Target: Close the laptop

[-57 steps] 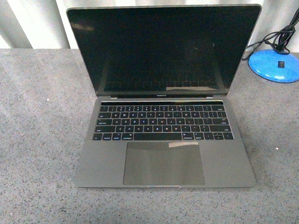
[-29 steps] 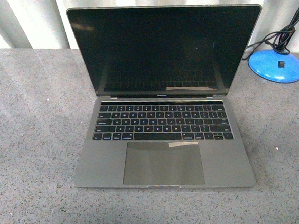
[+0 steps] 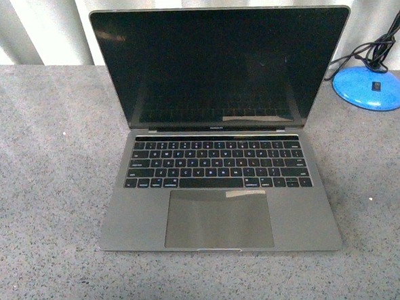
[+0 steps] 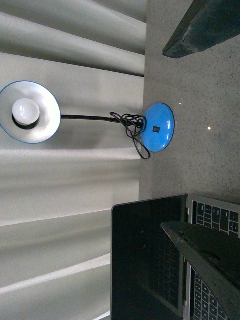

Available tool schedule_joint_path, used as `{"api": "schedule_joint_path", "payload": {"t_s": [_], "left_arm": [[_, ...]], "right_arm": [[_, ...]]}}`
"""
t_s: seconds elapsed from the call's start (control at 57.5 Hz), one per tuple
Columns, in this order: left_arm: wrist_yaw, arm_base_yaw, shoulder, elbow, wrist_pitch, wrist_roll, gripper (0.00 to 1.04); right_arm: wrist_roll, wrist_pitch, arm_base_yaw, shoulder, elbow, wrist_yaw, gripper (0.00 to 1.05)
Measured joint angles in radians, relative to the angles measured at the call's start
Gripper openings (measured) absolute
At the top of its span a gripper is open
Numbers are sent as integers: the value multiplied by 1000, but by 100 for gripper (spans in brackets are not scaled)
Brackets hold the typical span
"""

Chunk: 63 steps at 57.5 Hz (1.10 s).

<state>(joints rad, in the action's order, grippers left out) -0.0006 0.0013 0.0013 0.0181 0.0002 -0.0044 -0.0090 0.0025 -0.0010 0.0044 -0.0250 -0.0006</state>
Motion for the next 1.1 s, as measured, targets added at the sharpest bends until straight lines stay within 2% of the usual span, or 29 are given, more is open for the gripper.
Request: {"api": "schedule_joint_path", "payload": {"t_s": [0.679, 0.696, 0.714, 0.731, 0.766, 0.783, 0.818, 0.87, 0.905, 0.94, 1.009, 1.096], "left_arm": [[0, 0, 0, 0, 0, 0, 98], [-41, -12, 9, 1, 3, -9, 98], [-149, -40, 34, 2, 17, -30, 98], [-205, -58, 47, 3, 26, -34, 98], [-447, -139, 127, 12, 71, -98, 98], [-504, -157, 150, 14, 81, -103, 98], [-690, -192, 229, 19, 126, -122, 98], [-828, -192, 311, 19, 192, -128, 98], [-856, -172, 359, 23, 245, -121, 98], [-848, -146, 406, 29, 303, -108, 98], [-697, -71, 586, 89, 472, -70, 98], [-561, -38, 743, 156, 571, -40, 98]], "right_arm": [[0, 0, 0, 0, 0, 0, 95], [0, 0, 0, 0, 0, 0, 95], [-5, -12, -6, 8, -4, -24, 95], [-13, -31, -16, 16, -10, -52, 95], [-52, -138, -60, 84, -53, -200, 95], [-64, -163, -69, 108, -64, -235, 95], [-106, -220, -93, 212, -96, -335, 95], [-164, -193, -100, 337, -116, -397, 95], [-194, -147, -93, 421, -128, -397, 95], [-230, -86, -84, 505, -140, -385, 95], [-302, 76, -55, 715, -182, -345, 95], [-354, 210, -26, 904, -240, -308, 95]]}}
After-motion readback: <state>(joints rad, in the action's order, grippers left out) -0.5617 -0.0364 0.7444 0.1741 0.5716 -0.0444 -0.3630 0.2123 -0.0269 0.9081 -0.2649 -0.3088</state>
